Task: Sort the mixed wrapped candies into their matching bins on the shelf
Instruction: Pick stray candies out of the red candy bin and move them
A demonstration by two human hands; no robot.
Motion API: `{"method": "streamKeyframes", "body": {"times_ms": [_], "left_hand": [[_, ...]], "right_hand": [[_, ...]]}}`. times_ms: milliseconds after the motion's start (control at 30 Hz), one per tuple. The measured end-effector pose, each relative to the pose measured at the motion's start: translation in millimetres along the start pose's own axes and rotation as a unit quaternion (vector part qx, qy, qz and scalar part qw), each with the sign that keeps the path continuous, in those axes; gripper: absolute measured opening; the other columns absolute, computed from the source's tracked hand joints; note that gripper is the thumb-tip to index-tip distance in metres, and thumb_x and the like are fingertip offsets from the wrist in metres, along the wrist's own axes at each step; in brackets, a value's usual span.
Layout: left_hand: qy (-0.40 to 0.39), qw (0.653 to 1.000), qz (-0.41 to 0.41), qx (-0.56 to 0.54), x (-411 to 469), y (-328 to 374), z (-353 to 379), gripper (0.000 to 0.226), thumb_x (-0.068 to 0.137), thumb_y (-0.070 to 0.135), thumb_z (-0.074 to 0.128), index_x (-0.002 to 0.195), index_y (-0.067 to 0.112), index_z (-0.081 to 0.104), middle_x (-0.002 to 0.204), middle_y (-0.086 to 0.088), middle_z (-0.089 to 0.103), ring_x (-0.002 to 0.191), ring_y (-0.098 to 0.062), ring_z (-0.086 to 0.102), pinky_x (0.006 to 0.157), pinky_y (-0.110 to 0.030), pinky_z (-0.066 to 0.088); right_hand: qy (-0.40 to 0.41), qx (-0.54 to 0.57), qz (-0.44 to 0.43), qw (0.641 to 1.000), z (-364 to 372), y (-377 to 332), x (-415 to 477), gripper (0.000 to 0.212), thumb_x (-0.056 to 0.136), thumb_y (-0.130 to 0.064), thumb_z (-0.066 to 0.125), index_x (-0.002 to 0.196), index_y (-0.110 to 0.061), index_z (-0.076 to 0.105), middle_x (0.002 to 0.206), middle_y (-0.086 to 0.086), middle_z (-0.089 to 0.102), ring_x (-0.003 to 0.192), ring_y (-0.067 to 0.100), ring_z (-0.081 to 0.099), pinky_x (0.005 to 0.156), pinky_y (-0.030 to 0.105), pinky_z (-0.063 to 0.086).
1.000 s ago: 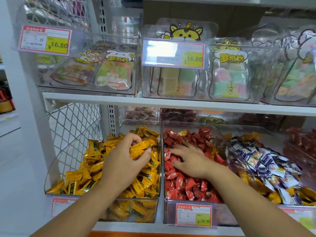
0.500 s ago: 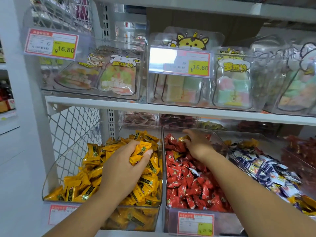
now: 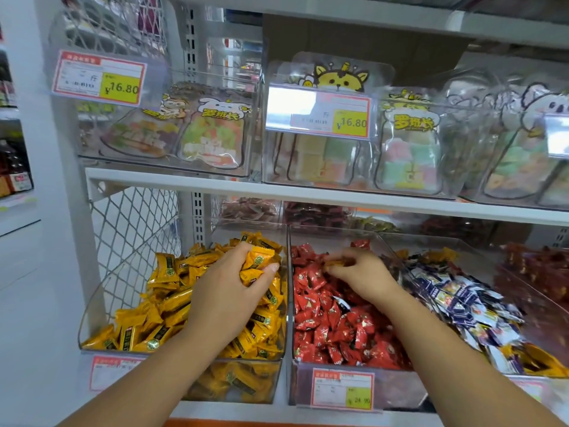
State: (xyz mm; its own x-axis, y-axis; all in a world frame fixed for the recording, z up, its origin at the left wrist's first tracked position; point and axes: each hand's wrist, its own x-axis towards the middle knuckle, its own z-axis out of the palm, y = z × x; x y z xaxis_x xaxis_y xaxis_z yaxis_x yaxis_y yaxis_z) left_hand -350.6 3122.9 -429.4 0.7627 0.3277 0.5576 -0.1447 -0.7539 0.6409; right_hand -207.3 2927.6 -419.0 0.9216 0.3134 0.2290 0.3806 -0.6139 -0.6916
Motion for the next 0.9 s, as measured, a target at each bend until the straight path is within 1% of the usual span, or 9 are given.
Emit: {"method": "streamKeyframes", "body": {"times_ms": [100, 267, 400, 500, 567, 633, 733, 833, 900], "left_hand": [[-0.032, 0.999, -0.030, -0.030, 3.1, 5.1, 4.9, 0.082, 0.072, 0.081, 0.041, 0.117, 0.014, 0.057, 0.114, -0.004, 0.062, 0.102, -0.024, 0.059, 0.088, -0.044, 0.050], [-0.100, 0.991, -0.050, -0.076, 8.2, 18.3, 7.9, 0.105, 0.049, 0.097, 0.045, 0.127, 0.028, 0.054, 0.124, 0.009, 0.062, 0.111, -0.015, 0.060, 0.094, -0.042, 0.050], [-0.134, 0.983, -0.037, -0.116, 8.5, 28.2, 10.8, 0.041, 0.066, 0.054, 0.078, 0.099, 0.035, 0.063, 0.085, 0.016, 0.068, 0.074, 0.001, 0.063, 0.067, -0.019, 0.049], [-0.100, 0.987, -0.031, -0.118, 10.9, 26.8, 11.0, 0.027, 0.072, 0.040, 0.079, 0.087, 0.034, 0.058, 0.075, 0.012, 0.065, 0.066, 0.002, 0.059, 0.059, -0.012, 0.044], [-0.074, 0.989, -0.045, -0.116, 11.9, 22.8, 8.7, 0.025, 0.078, 0.039, 0.075, 0.092, 0.036, 0.055, 0.078, 0.017, 0.062, 0.073, 0.010, 0.058, 0.063, -0.006, 0.043], [-0.070, 0.990, -0.064, -0.104, 12.0, 14.2, 6.2, 0.046, 0.080, 0.051, 0.068, 0.117, 0.029, 0.055, 0.102, 0.014, 0.066, 0.092, 0.005, 0.060, 0.080, -0.013, 0.047], [-0.059, 0.990, -0.083, -0.094, 11.8, 0.9, 4.2, 0.080, 0.070, 0.073, 0.058, 0.130, 0.021, 0.051, 0.121, 0.002, 0.064, 0.109, -0.017, 0.060, 0.094, -0.041, 0.052], [-0.043, 0.992, -0.083, -0.085, 5.2, -3.3, 7.4, 0.077, 0.074, 0.070, 0.057, 0.130, 0.017, 0.051, 0.116, -0.004, 0.064, 0.104, -0.021, 0.062, 0.090, -0.043, 0.053], [-0.046, 0.994, -0.081, -0.066, 1.2, -4.1, 10.9, 0.085, 0.070, 0.077, 0.051, 0.135, 0.021, 0.046, 0.125, -0.004, 0.061, 0.111, -0.024, 0.059, 0.093, -0.046, 0.051]], "right_hand": [[0.021, 0.050, 0.008, 0.999, -18.1, -10.1, -21.1, 0.021, 0.086, -0.024, 0.071, 0.107, -0.021, 0.070, 0.097, -0.006, 0.068, 0.087, 0.008, 0.061, 0.071, 0.014, 0.042], [-0.015, 0.205, -0.028, 0.978, -37.2, -42.5, -48.5, 0.010, 0.085, -0.014, 0.071, 0.093, -0.016, 0.066, 0.088, 0.009, 0.074, 0.074, 0.011, 0.068, 0.072, 0.023, 0.052], [-0.079, 0.267, -0.061, 0.958, -29.5, -60.8, -60.2, 0.009, 0.084, -0.005, 0.069, 0.092, -0.005, 0.067, 0.087, 0.018, 0.072, 0.072, 0.019, 0.068, 0.070, 0.026, 0.056], [-0.107, 0.287, -0.064, 0.950, -20.2, -61.7, -56.8, 0.015, 0.091, -0.007, 0.061, 0.104, -0.003, 0.069, 0.091, 0.020, 0.071, 0.075, 0.020, 0.069, 0.075, 0.028, 0.058], [-0.068, 0.182, -0.077, 0.978, -17.2, -48.5, -44.4, 0.021, 0.097, -0.013, 0.054, 0.113, -0.011, 0.067, 0.103, 0.009, 0.072, 0.086, 0.014, 0.068, 0.083, 0.028, 0.055], [-0.033, -0.013, -0.086, 0.996, -16.6, -29.9, -29.9, 0.025, 0.099, -0.019, 0.051, 0.119, -0.020, 0.065, 0.116, -0.005, 0.067, 0.101, 0.006, 0.061, 0.091, 0.024, 0.046], [-0.098, -0.106, -0.087, 0.986, -2.4, -9.5, -18.3, 0.032, 0.099, -0.025, 0.050, 0.130, -0.027, 0.057, 0.132, -0.004, 0.059, 0.122, 0.016, 0.054, 0.105, 0.029, 0.039], [-0.161, -0.243, -0.117, 0.950, 21.3, 0.0, -8.3, 0.046, 0.098, -0.038, 0.047, 0.144, -0.033, 0.040, 0.155, -0.001, 0.032, 0.143, 0.019, 0.026, 0.117, 0.035, 0.020], [-0.137, -0.318, -0.092, 0.933, 21.7, 3.0, -0.5, 0.049, 0.096, -0.045, 0.044, 0.144, -0.040, 0.036, 0.156, -0.006, 0.027, 0.146, 0.021, 0.017, 0.119, 0.046, 0.013]]}}
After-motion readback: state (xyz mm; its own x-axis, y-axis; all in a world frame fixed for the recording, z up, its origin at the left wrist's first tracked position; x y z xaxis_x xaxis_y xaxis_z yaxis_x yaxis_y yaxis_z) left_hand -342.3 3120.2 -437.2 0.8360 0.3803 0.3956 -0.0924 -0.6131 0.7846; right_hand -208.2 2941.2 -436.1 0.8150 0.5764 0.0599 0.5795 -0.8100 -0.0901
